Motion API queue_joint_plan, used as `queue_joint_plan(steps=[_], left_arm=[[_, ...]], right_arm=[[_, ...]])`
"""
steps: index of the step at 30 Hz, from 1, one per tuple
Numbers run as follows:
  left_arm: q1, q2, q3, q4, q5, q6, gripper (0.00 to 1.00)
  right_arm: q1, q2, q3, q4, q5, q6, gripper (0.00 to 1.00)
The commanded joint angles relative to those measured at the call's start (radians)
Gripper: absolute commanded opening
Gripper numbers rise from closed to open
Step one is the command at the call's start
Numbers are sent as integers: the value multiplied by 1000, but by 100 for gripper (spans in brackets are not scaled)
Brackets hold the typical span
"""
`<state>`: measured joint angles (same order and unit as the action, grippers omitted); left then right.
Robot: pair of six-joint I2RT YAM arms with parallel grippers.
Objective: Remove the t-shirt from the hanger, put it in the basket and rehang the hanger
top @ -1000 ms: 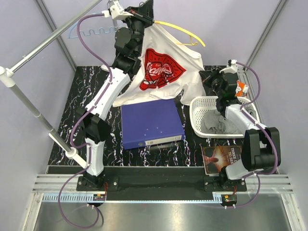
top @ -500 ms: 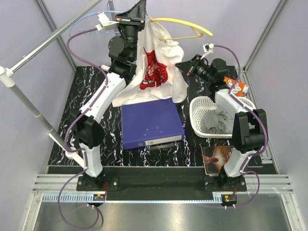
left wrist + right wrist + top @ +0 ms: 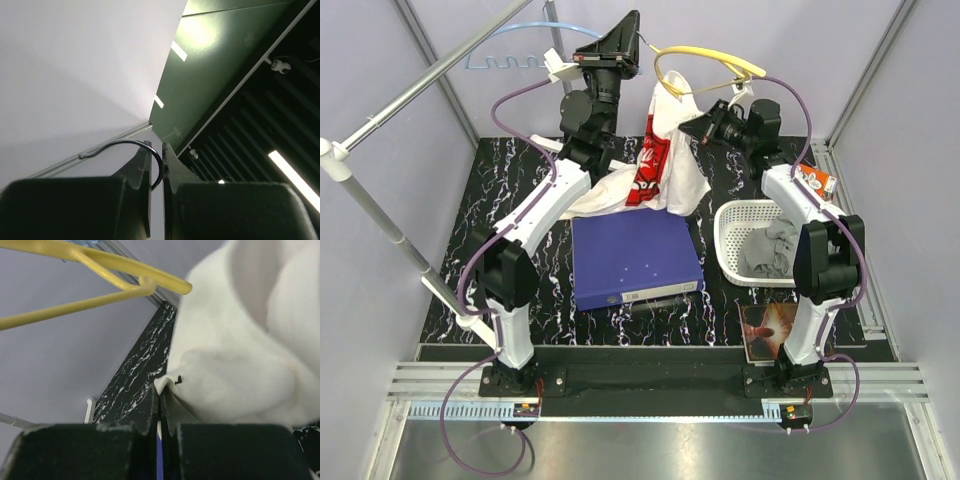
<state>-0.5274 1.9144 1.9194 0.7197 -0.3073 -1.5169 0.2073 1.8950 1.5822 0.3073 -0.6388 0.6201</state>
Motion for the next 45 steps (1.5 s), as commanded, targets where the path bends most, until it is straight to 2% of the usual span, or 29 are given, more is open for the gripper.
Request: queue_joint_plan(steps=[1, 3, 7, 11, 15, 16, 21, 25, 28, 33, 37, 40, 45], left_arm=[[3, -54, 64, 104, 69, 13, 0], [10, -90, 61, 83, 170, 82, 0], [27, -219, -66, 15, 339, 256, 0], [41, -383, -181, -93, 468, 432, 0], [44, -540, -334, -230, 562, 602, 0], [44, -605, -367, -255, 570, 656, 0], [44, -799, -601, -365, 547, 739, 0], [44, -925, -688, -492, 545, 832, 0], [44, -981, -712, -590, 524, 903, 0], [44, -1043, -749, -652, 455, 959, 0], [44, -1049, -761, -643, 458, 960, 0], [44, -1045, -775, -631, 465, 949, 0], [44, -1040, -801, -611, 476, 929, 0]], right_arm=[[-5, 3, 59, -94, 86, -80, 0], [-8, -1, 73, -143, 135, -124, 0], [-42, 4, 128, -197, 168, -123, 0], [-123, 10, 192, -204, 125, -50, 0], [-158, -13, 292, -259, 81, -69, 0], [-161, -16, 320, -275, 74, -79, 0], [-169, -2, 542, -405, 59, -143, 0], [-166, 87, 816, -516, 25, -129, 0], [-161, 156, 950, -611, 7, -125, 0], [-128, 173, 929, -632, -18, -141, 0], [-105, 171, 799, -640, -4, -146, 0], [-98, 231, 832, -749, 13, -172, 0], [-94, 309, 854, -993, 163, -270, 0]])
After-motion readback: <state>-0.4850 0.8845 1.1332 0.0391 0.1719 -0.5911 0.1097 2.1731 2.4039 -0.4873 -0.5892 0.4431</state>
